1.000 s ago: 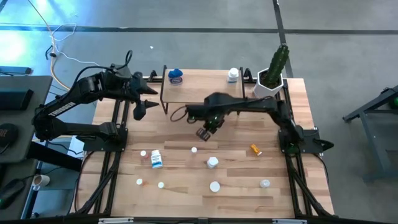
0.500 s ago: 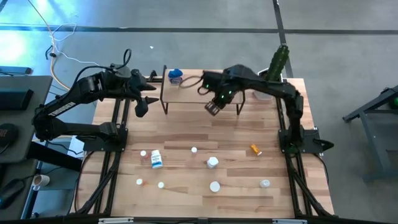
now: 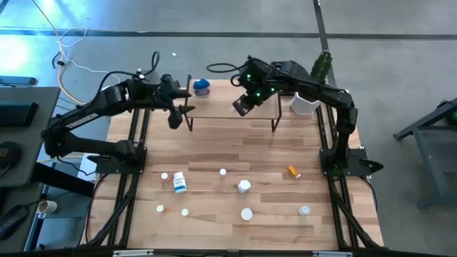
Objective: Pick and place medicine bottles onto shelf by color
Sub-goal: Put the yellow pill bottle on the shelf
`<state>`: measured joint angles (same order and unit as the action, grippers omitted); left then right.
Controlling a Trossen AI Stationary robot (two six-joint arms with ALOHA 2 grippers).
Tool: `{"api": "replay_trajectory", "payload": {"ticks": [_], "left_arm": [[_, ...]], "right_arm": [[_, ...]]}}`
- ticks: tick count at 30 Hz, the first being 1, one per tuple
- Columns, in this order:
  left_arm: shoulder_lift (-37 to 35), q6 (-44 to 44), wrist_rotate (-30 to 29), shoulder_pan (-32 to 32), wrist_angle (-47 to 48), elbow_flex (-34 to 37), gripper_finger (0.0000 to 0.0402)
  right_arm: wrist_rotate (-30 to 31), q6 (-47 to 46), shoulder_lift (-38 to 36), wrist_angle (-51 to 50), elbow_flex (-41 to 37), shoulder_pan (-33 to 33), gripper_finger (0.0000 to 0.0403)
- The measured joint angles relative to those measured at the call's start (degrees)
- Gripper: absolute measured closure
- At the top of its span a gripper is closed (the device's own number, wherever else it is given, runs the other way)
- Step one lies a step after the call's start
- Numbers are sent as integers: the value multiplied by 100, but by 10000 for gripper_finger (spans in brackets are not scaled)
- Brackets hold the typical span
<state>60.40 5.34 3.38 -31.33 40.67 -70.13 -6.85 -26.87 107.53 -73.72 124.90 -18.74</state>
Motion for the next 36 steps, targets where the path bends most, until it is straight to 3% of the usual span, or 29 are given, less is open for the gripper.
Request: {"api": "replay_trajectory", "payload": {"ticks": [8, 20, 28, 36], "left_arm": [[422, 320, -41, 309, -216, 0, 172], [992, 541, -1239, 1250, -1135, 0, 172], [1233, 691, -1718, 1596, -1435, 0, 173], [1309, 690, -2291, 1720, -1584, 0, 224]], "right_arm": [[-374, -372, 0, 975, 0, 132, 340], [-424, -755, 0, 1280, 0, 371, 340], [-326, -829, 0, 1383, 0, 393, 340], [-324, -892, 2, 1383, 0, 391, 340]]}}
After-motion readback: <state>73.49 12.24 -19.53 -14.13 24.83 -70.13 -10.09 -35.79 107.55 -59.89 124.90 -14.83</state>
